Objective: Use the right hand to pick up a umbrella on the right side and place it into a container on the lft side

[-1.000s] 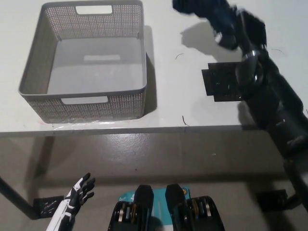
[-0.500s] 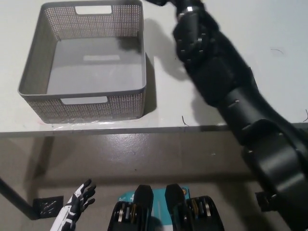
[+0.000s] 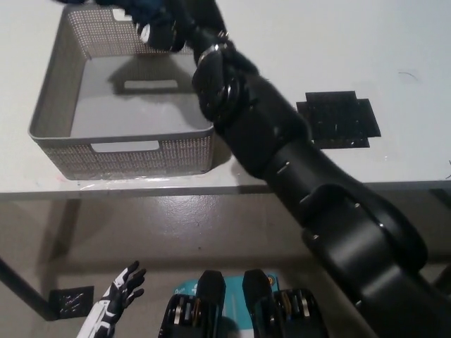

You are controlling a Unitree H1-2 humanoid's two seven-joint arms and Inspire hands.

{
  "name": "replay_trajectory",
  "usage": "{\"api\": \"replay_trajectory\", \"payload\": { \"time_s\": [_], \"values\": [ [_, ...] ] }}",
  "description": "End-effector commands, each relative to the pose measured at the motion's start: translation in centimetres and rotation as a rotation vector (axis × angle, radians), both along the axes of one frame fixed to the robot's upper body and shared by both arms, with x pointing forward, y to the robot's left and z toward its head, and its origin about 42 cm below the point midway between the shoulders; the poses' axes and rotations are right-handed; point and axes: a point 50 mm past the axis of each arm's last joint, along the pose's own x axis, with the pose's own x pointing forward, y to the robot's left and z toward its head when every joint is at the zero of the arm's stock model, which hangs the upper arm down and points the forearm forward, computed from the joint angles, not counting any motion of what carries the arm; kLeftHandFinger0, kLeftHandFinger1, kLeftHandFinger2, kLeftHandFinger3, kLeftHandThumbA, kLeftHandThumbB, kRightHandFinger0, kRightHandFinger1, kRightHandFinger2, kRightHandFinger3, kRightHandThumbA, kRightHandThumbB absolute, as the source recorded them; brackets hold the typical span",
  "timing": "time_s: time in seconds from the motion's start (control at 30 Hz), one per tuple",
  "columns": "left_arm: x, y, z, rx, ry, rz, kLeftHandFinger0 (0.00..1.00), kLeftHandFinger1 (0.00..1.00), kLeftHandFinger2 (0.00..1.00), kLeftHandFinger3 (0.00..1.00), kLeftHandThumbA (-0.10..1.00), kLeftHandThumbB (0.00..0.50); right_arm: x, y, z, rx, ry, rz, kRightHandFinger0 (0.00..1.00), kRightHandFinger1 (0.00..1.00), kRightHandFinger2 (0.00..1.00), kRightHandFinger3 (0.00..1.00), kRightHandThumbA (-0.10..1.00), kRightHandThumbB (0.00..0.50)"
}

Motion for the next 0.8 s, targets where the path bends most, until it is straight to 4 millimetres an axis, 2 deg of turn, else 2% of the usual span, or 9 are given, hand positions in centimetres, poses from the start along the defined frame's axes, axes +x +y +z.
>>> {"api": "replay_trajectory", "payload": {
  "time_s": [0.0, 0.03, 0.07, 0.1, 0.13, 0.17, 0.2, 0.53, 0.77],
  "values": [
    [0.2, -0.4, 1.2, 0.006, -0.055, -0.043, 1.0, 1.0, 1.0, 1.0, 1.0, 0.099, -1.4, 3.8, 4.8, 0.042, -0.091, 0.146, 0.0, 0.01, 0.45, 0.44, -0.1, 0.273],
    [0.3, -0.5, 1.4, 0.01, -0.059, -0.046, 1.0, 1.0, 1.0, 1.0, 1.0, 0.098, -1.3, 3.9, 4.5, 0.044, -0.068, 0.145, 0.0, 0.01, 0.47, 0.47, -0.1, 0.264],
    [0.4, -0.5, 1.4, 0.013, -0.065, -0.048, 1.0, 1.0, 1.0, 1.0, 1.0, 0.098, -1.3, 4.0, 4.1, 0.036, -0.042, 0.148, 0.01, 0.09, 0.57, 0.63, -0.1, 0.244],
    [0.5, -0.4, 1.6, 0.014, -0.073, -0.051, 1.0, 1.0, 1.0, 1.0, 1.0, 0.098, -1.3, 4.0, 3.5, 0.015, 0.0, 0.16, 0.13, 0.29, 0.73, 0.86, 0.06, 0.251],
    [0.6, -0.4, 1.6, 0.012, -0.077, -0.053, 1.0, 1.0, 1.0, 1.0, 1.0, 0.109, -1.2, 4.1, 2.8, -0.039, 0.052, 0.184, 0.4, 0.63, 1.0, 1.0, 0.29, 0.309],
    [0.8, -0.4, 1.7, 0.015, -0.079, -0.056, 1.0, 1.0, 1.0, 1.0, 1.0, 0.112, -1.1, 4.0, 2.6, -0.053, 0.063, 0.187, 0.66, 0.74, 0.98, 1.0, 0.38, 0.314],
    [0.9, -0.3, 1.7, 0.02, -0.076, -0.059, 1.0, 1.0, 1.0, 1.0, 1.0, 0.11, -1.0, 3.8, 2.1, -0.083, 0.11, 0.201, 0.96, 1.0, 1.0, 1.0, 0.49, 0.334],
    [1.7, -0.4, 2.3, 0.066, -0.096, -0.105, 1.0, 1.0, 1.0, 1.0, 1.0, 0.047, 0.5, 0.6, 0.5, -0.133, 0.202, 0.21, 1.0, 1.0, 1.0, 1.0, 0.7, 0.355],
    [1.9, -0.6, 2.2, 0.067, -0.092, -0.116, 1.0, 1.0, 1.0, 1.0, 1.0, 0.076, 0.9, -0.3, 2.9, -0.139, 0.142, 0.215, 1.0, 1.0, 1.0, 1.0, 1.0, 0.5]
  ]
}}
